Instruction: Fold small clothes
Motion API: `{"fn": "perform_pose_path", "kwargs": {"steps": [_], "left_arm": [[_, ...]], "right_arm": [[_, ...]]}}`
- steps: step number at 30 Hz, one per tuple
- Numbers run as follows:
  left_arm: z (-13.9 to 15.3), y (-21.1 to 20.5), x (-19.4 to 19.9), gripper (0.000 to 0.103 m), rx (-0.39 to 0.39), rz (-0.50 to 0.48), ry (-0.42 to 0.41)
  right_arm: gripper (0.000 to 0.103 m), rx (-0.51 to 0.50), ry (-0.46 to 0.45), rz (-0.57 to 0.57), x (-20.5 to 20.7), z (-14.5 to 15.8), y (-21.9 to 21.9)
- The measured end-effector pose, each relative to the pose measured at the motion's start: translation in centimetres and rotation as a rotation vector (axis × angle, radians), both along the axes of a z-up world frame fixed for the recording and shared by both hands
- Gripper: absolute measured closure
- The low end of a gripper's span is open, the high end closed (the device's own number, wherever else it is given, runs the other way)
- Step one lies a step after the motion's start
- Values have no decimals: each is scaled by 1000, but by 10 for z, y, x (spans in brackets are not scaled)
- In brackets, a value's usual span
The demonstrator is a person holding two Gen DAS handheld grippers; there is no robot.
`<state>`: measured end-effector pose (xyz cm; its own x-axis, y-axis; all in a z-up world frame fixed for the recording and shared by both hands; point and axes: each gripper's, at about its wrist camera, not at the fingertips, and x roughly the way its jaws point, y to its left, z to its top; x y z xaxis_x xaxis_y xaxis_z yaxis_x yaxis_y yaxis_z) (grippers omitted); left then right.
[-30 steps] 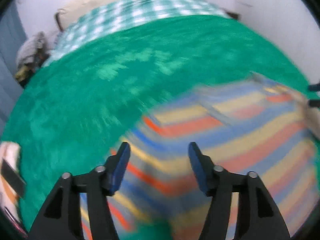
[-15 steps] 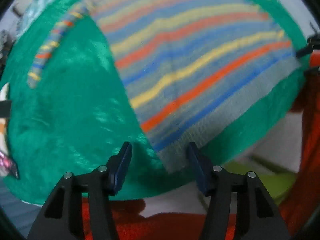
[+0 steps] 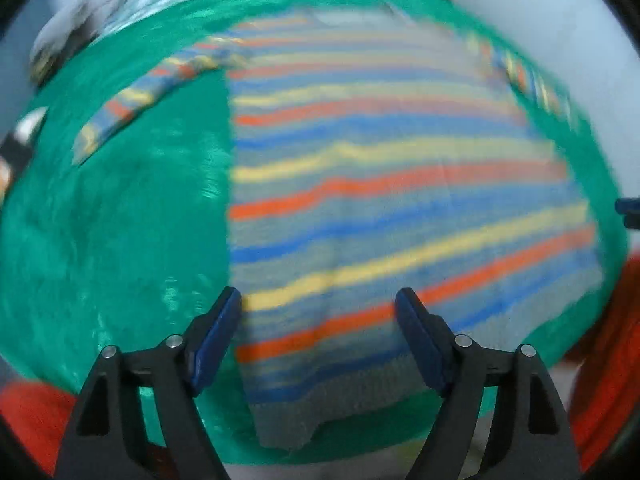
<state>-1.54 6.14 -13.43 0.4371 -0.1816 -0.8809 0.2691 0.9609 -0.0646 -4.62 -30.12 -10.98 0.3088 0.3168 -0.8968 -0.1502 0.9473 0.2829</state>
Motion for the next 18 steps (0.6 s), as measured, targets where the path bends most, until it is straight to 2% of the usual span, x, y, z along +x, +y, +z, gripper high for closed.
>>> {"fn": "perform_pose_path", "kwargs": {"steps": [2,4,7,9,11,13,15,17,18], "left_arm": [[17,11,11,18,-70,78,-72],[32,21,22,13,-104,150,-152],[41,36,30,11,-117,220,-236],[34,44,28,11,-65,255,-285],[19,53,28,11,32,286,-294],[3,60,33,11,77,309,-243],[-4,70,42,11,29,345,-189],[-6,72,47,11,-10,362,-189],[-8,70,49,11,-2,362,-187]], "right_arm": [[47,9,-118,-218,18,24,-65],[47,98,-188,-452,34,30,-131],[47,249,-163,-787,57,-3,-216],[49,399,-130,-955,58,-38,-256],[53,522,-125,-1005,63,-59,-266],[58,532,-119,-995,73,-66,-263],[61,492,-118,-968,84,-69,-263],[70,471,-106,-976,90,-75,-270],[85,465,-93,-993,91,-78,-279]]}}
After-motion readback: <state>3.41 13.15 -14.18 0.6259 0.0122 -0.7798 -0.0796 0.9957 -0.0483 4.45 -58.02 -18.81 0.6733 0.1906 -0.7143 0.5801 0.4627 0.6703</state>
